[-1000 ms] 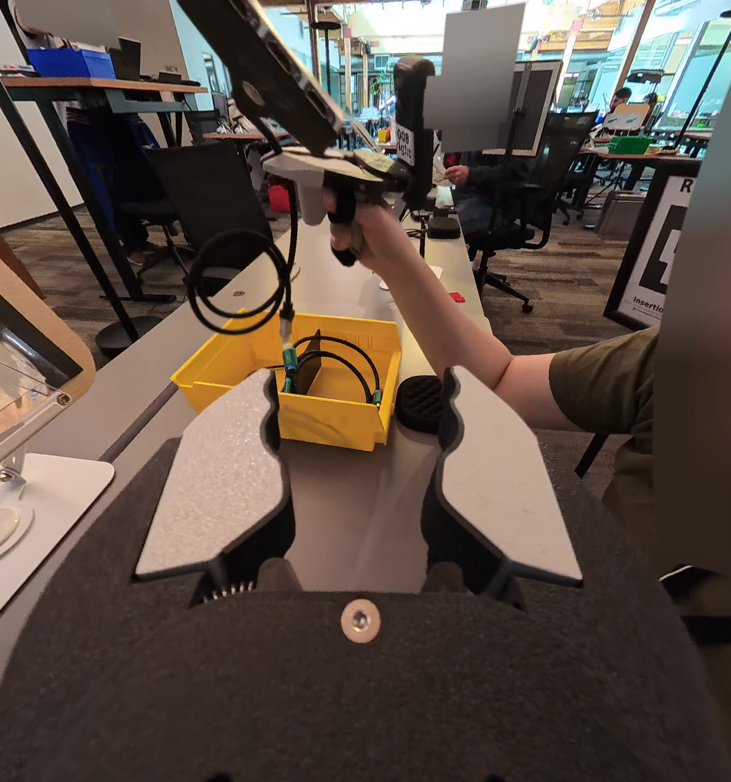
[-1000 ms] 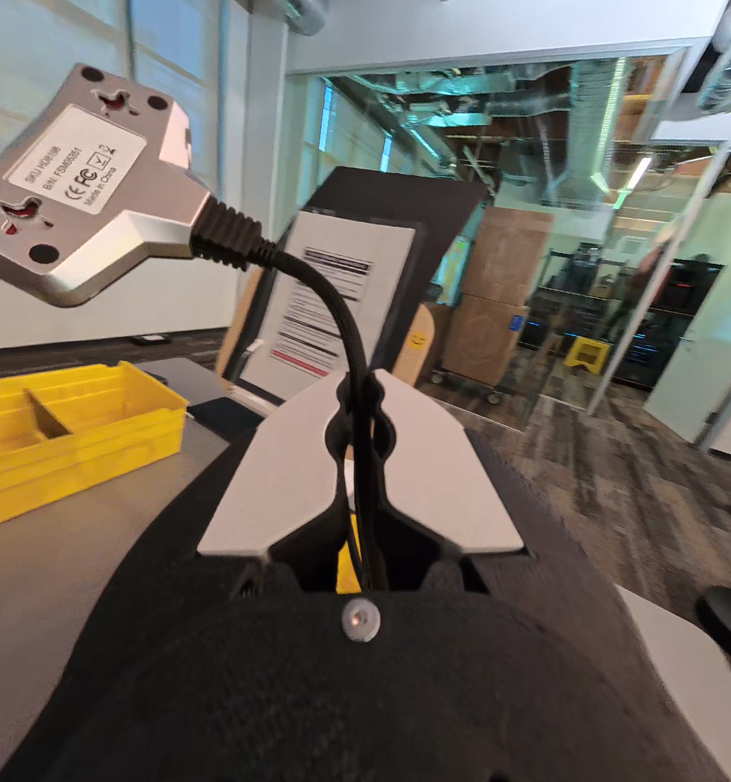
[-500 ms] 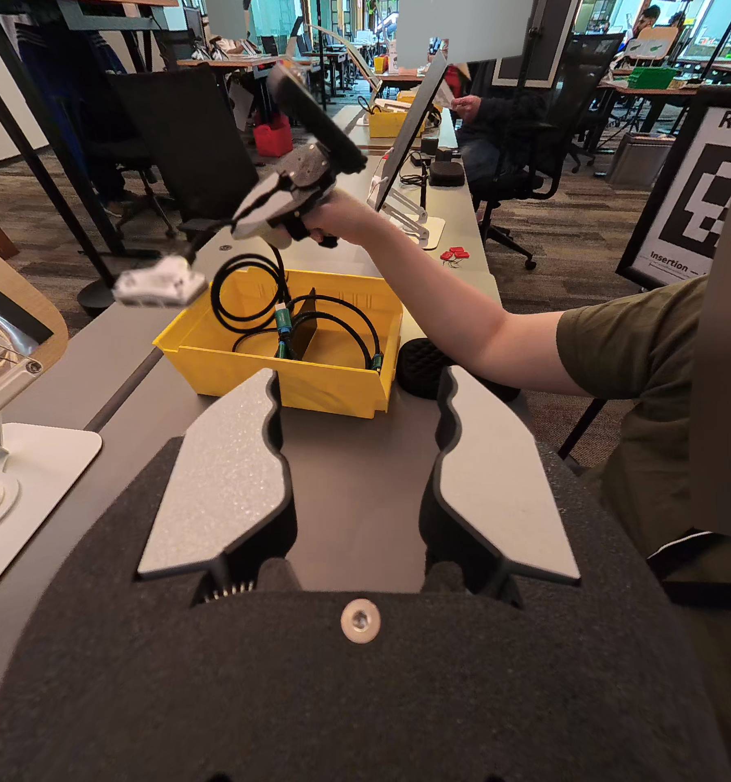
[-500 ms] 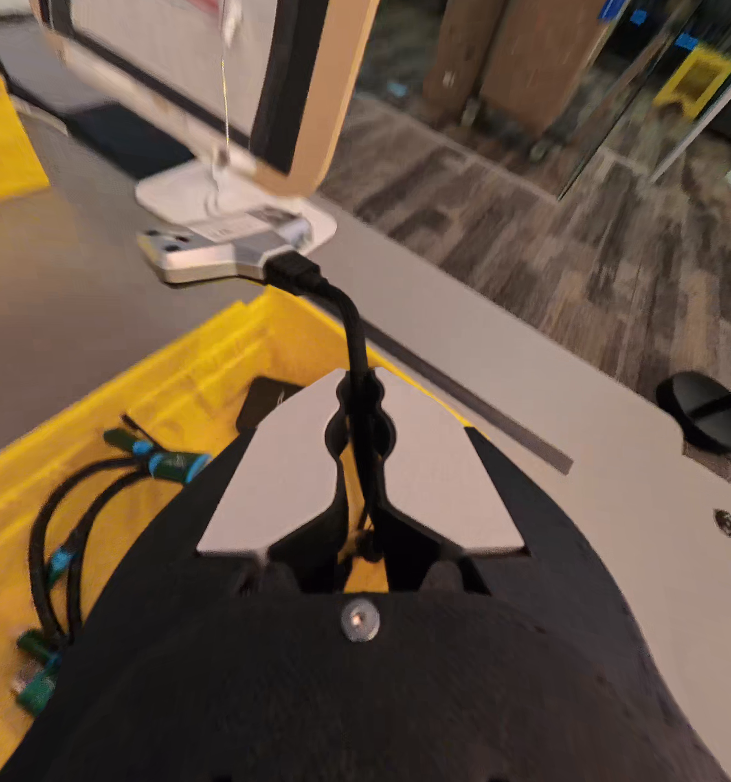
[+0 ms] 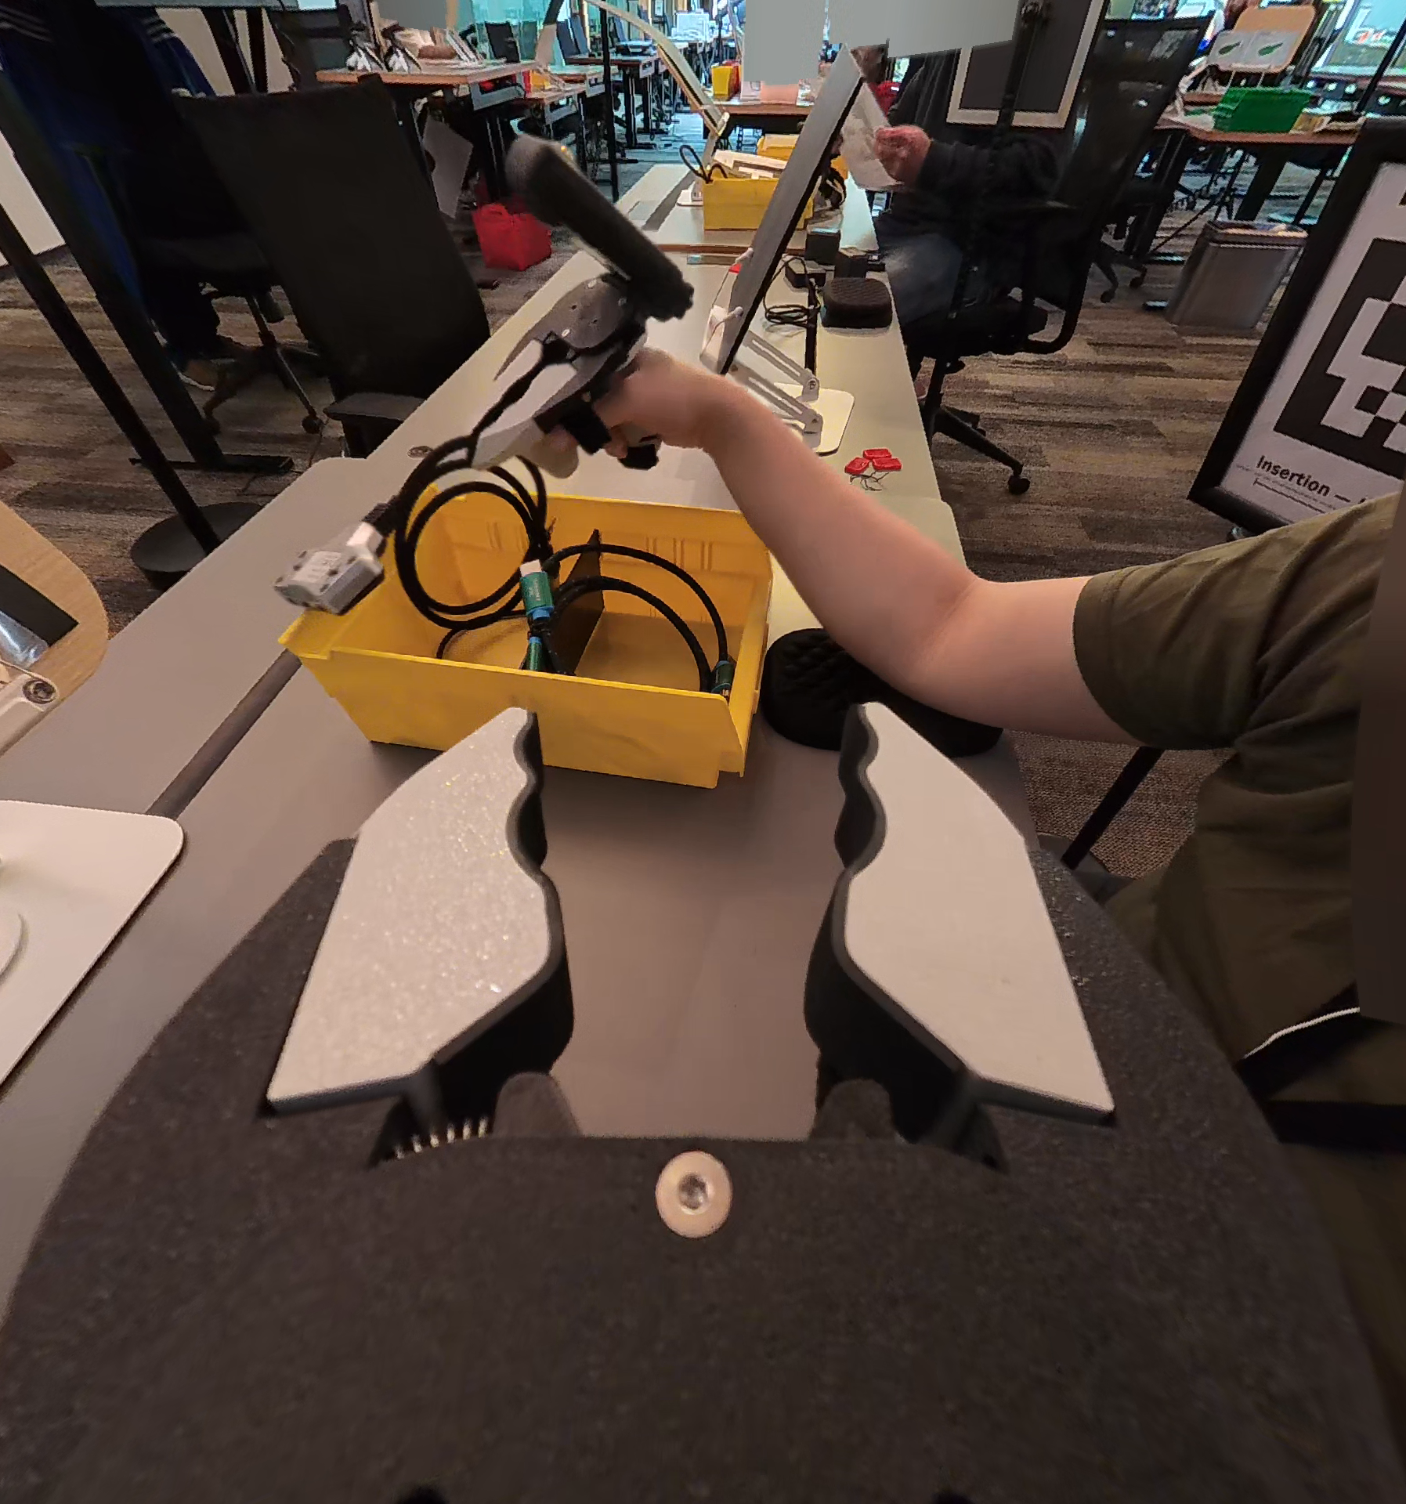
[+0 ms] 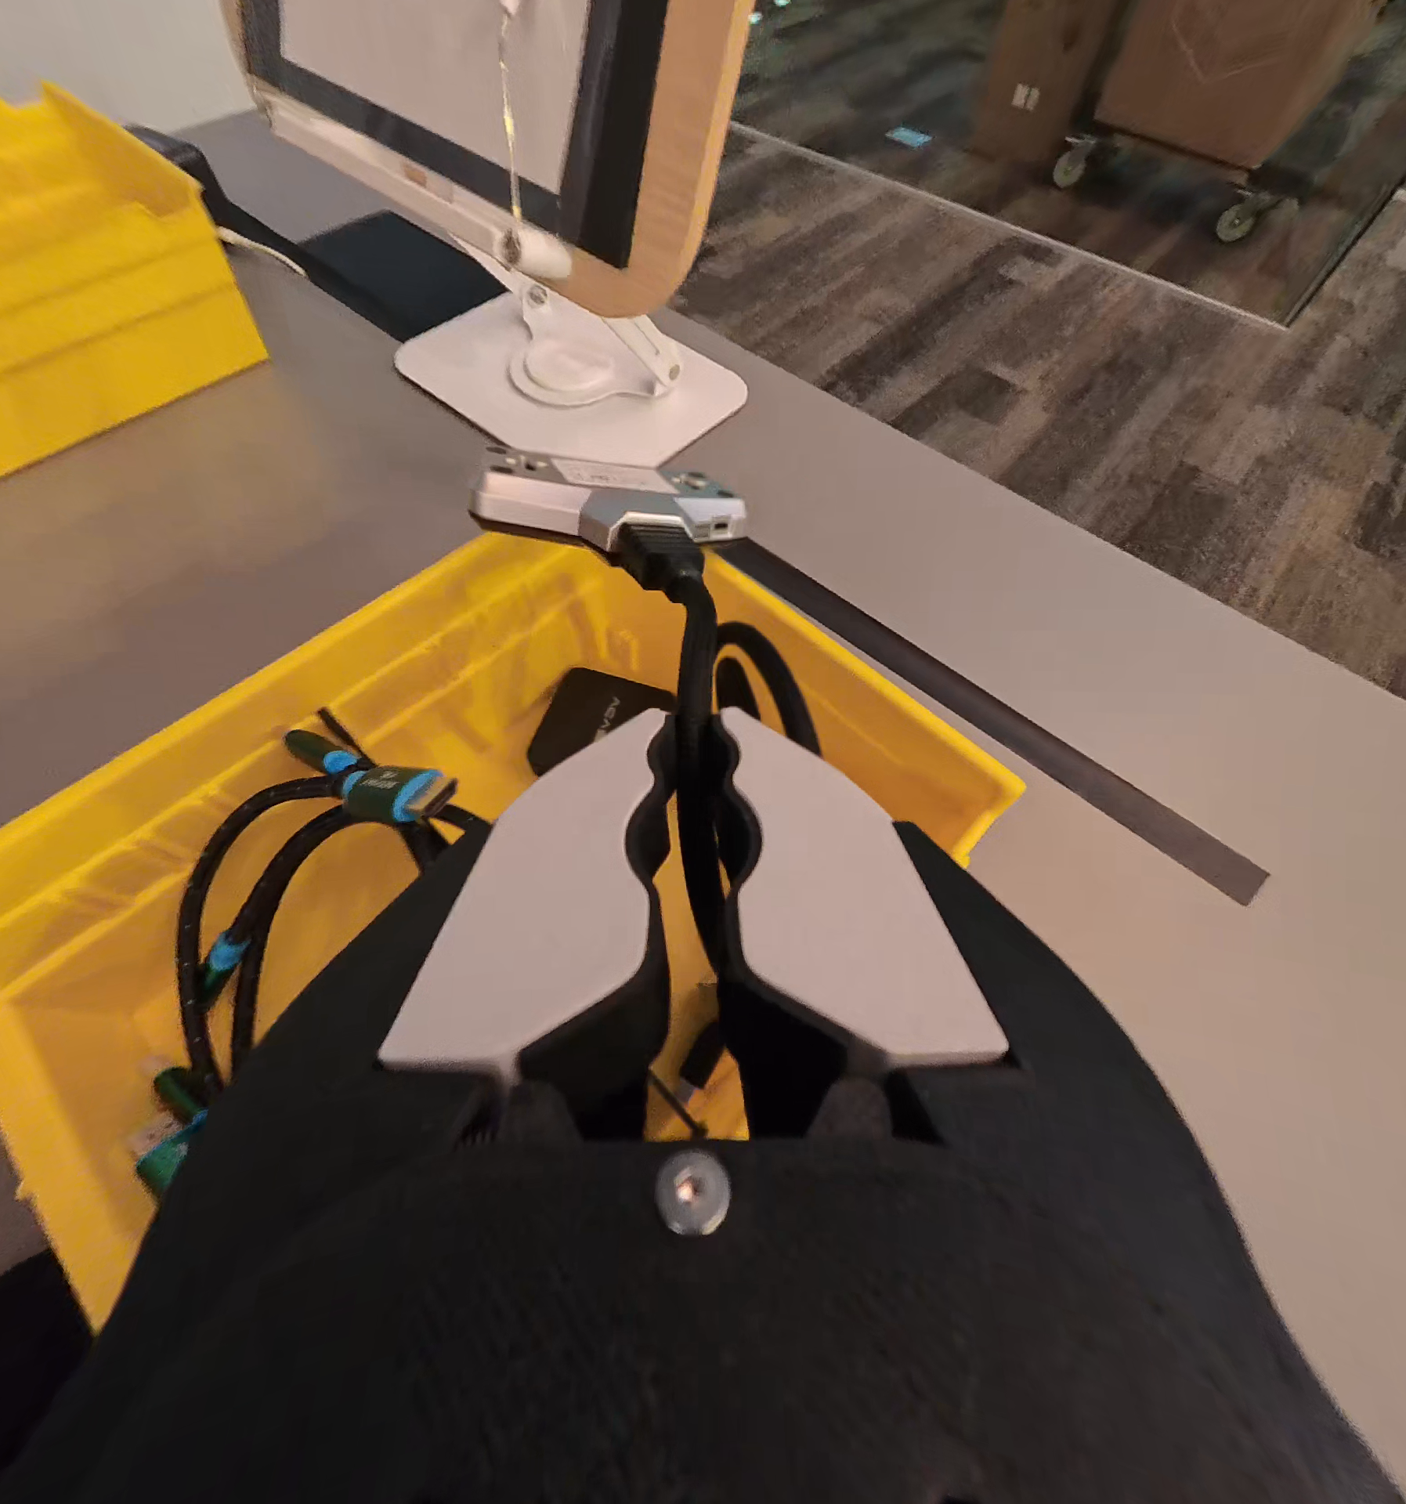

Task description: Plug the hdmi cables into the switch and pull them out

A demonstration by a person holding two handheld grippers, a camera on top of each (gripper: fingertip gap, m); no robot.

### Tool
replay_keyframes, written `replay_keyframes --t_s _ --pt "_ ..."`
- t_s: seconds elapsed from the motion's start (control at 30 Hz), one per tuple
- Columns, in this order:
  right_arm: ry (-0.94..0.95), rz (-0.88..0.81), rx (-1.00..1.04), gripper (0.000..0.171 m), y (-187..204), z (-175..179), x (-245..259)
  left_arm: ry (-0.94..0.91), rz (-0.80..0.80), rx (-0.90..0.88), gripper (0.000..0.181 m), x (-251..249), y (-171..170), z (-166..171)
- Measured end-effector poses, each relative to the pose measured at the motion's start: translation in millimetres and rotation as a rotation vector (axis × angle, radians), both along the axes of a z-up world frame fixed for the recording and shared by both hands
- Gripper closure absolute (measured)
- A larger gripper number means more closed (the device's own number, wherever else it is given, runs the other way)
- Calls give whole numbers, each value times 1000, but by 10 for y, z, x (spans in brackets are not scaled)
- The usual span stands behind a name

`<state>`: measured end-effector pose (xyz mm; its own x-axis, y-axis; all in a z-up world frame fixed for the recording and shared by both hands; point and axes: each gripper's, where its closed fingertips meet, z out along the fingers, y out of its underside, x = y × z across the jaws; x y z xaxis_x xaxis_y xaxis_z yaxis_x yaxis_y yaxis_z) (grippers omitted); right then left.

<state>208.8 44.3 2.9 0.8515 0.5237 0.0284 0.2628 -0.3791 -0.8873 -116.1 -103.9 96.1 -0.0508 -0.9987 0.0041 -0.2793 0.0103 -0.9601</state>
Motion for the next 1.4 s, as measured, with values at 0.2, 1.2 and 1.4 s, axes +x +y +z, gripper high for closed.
replay_keyframes --t_s 0.2,1.2,1.4 --pt "-116 104 -47 163 -301 -49 -24 15 -2 -6 112 43 10 -57" --pt "-385 -543 -636 111 -825 -414 537 514 1150 668 118 -1032 1869 -407" --pt "-227 -503 -832 117 -1012 -684 481 511 1196 697 118 -1132 1901 -327"
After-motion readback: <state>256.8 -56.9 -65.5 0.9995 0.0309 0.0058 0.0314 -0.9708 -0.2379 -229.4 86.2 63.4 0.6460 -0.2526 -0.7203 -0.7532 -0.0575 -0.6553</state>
